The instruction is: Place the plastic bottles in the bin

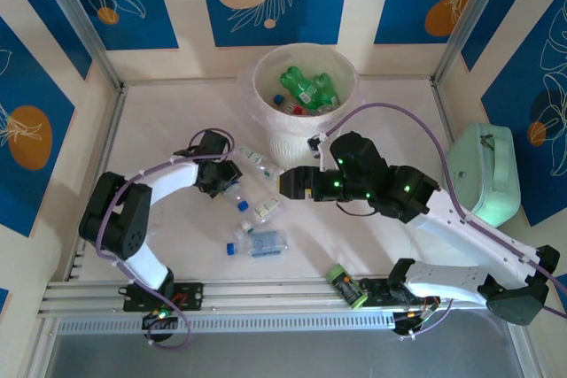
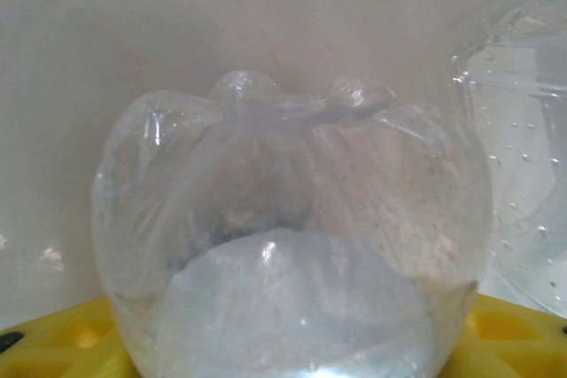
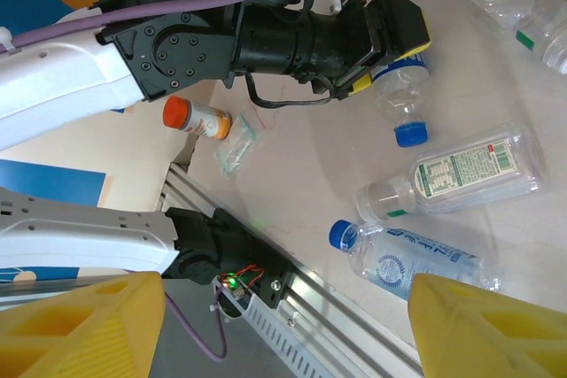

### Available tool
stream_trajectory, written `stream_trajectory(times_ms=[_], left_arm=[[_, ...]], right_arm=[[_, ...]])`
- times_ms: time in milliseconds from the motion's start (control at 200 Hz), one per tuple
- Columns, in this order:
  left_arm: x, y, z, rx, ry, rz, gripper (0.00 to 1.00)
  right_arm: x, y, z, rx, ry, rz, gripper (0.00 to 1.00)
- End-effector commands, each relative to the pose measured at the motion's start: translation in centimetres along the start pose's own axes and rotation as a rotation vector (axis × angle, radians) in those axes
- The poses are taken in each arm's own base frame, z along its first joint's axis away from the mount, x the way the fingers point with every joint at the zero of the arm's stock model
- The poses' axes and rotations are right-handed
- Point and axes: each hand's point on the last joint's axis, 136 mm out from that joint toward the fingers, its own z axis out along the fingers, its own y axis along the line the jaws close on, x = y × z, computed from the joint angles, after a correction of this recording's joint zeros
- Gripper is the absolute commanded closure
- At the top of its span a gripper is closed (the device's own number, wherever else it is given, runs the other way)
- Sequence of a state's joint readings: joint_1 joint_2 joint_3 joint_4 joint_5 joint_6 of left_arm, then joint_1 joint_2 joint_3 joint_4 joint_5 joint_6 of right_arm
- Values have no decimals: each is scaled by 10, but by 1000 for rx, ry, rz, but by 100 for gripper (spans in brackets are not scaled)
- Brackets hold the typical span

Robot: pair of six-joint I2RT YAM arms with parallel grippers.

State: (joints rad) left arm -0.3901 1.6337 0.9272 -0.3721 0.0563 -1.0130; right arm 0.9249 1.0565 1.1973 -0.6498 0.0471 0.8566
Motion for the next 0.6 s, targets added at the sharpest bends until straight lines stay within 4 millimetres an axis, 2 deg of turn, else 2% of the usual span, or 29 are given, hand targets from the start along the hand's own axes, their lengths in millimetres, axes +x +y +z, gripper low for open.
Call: stream_trajectory(times_ms=[0,140,345,440,595], left_arm=[[0,-6,-14,60,-1,-9,40],[1,-7,-24,92,-12,-7,42],[6,-5,-29,116,7,-35,47],[8,-18,-42,203,13,-68,47],[4,-56,-84,430,-8,-120,46]], right_arm=[[1,-1,1,3,-9,2,27],[3,0,3,1,-6,5,27],[4,2,4,-3,-4,1,27],[5,2,3,-1,-1,-1,27],[6,3,7,-18,6,27,27]])
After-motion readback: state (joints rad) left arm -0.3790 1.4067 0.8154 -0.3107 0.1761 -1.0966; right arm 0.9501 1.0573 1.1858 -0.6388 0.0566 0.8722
